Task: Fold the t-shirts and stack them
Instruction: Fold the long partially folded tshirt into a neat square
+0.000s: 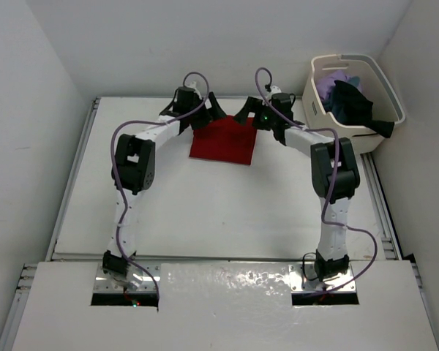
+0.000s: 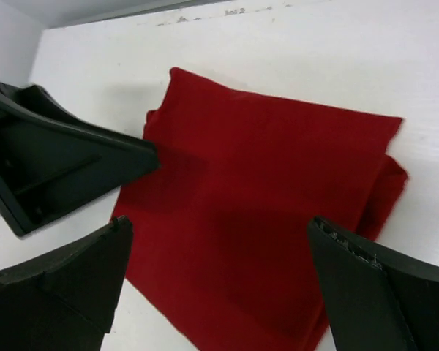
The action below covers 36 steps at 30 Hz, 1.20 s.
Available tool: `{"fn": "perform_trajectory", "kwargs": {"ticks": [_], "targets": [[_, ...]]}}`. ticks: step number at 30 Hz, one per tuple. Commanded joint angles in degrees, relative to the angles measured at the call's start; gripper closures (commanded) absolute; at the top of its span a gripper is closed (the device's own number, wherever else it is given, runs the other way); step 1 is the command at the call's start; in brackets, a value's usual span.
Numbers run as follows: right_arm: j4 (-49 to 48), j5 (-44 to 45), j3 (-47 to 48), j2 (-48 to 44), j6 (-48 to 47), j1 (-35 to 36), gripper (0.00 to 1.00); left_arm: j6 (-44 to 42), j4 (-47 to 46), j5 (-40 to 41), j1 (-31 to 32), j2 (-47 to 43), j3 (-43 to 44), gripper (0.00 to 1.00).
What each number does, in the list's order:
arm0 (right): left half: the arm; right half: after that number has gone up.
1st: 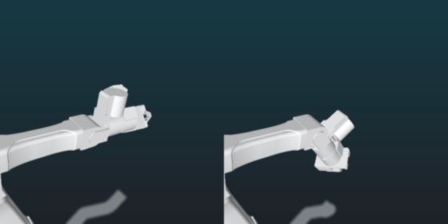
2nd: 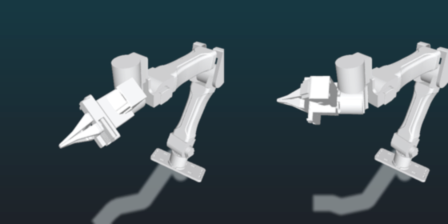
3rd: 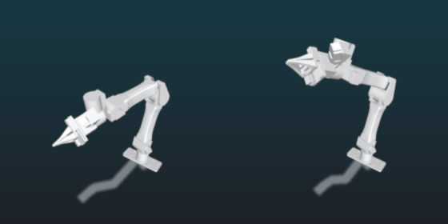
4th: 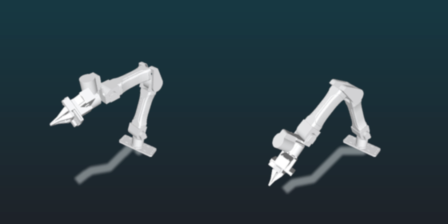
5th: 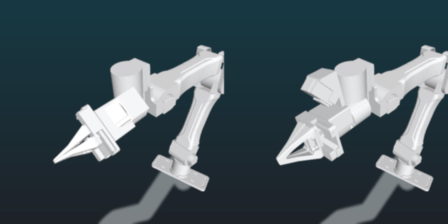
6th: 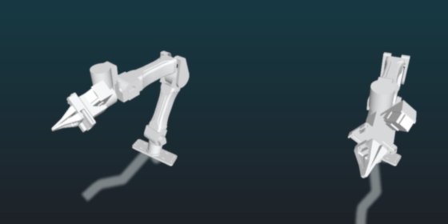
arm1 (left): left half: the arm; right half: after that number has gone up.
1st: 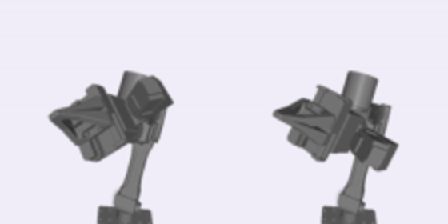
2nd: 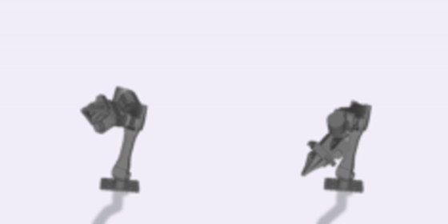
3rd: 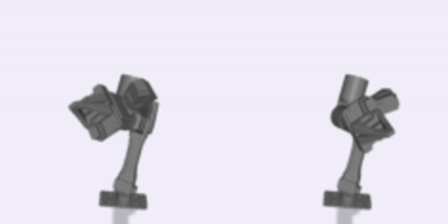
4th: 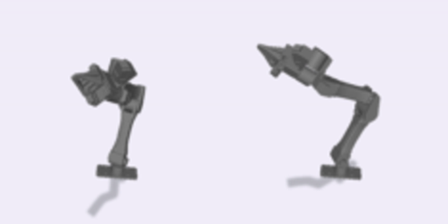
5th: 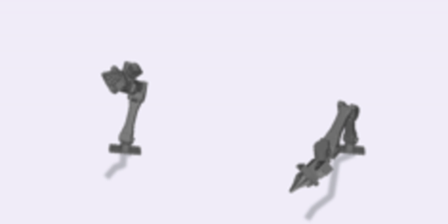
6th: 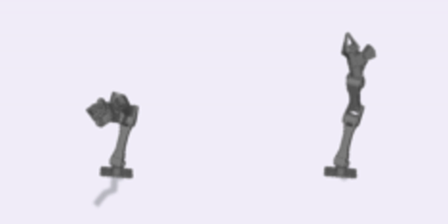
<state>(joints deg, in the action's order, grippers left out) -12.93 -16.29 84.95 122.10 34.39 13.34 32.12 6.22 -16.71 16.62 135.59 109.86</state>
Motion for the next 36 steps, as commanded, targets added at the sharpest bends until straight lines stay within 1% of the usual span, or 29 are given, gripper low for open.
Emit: {"fn": "perform_trajectory", "kwargs": {"ticks": [1,5,8,12,15,17,20,21,22,24,27,31,33,34,36], "targets": [[-8.6,-6.5,1.1,3.7,5.8,0.0,0.01,0.8,-1.6,-2.3,0.3,1.5,-0.6,0.0],[-9.0,-6.3,1.4,7.6,7.6,0.0,0.01,0.8,-0.2,-0.4,-0.1,2.2,-1.8,0.0],[-5.7,-3.7,2.3,9.1,6.0,-0.1,0.01,0.8,0.3,0.7,-0.4,2.5,-3.6,0.0],[-2.4,-2.5,4.5,10.3,4.1,-0.1,0.01,0.7,0.6,-0.2,-0.6,2.4,-3.7,0.0],[0.1,-2.3,5.9,8.3,1.1,-0.1,0.01,-1.4,1.1,0.9,-0.6,-0.7,-3.2,0.0],[1.5,-1.7,5.6,4.6,-2.1,-0.1,0.01,-3.9,1.7,3.0,-0.6,-4.3,-3.7,0.0],[2.9,0.6,1.9,-1.6,-5.6,-0.1,0.01,-7.6,3.7,7.2,-0.6,-7.9,-5.0,0.0],[3.1,1.2,-1.0,-3.0,-6.3,-0.1,0.01,-8.4,4.5,8.4,-0.6,-8.3,-5.3,0.0],[3.2,1.8,-2.6,-4.4,-6.9,-0.1,0.01,-10.3,6.8,9.2,-0.6,-8.6,-5.1,0.0],[3.9,2.8,-7.0,-7.7,-8.2,-0.1,0.01,-11.4,9.1,11.6,-0.7,-8.3,-4.8,0.0],[3.2,4.1,-12.4,-11.1,-8.9,-0.1,0.01,-13.4,11.0,11.5,-0.7,-6.1,-3.9,0.0],[3.7,5.5,-14.4,-12.9,-10.1,-0.1,0.01,-15.9,14.5,10.6,-0.7,-2.0,1.0,0.01],[4.1,5.7,-14.6,-13.6,-10.5,0.0,0.01,-16.3,17.0,12.3,-0.7,0.0,3.5,0.06],[4.2,5.8,-14.7,-13.8,-11.0,-0.1,0.01,-16.2,17.3,13.7,-0.8,0.4,3.7,0.08],[4.4,5.9,-15.1,-14.3,-10.9,-0.1,0.01,-16.6,16.9,13.8,-0.8,1.3,3.4,0.12]]}}
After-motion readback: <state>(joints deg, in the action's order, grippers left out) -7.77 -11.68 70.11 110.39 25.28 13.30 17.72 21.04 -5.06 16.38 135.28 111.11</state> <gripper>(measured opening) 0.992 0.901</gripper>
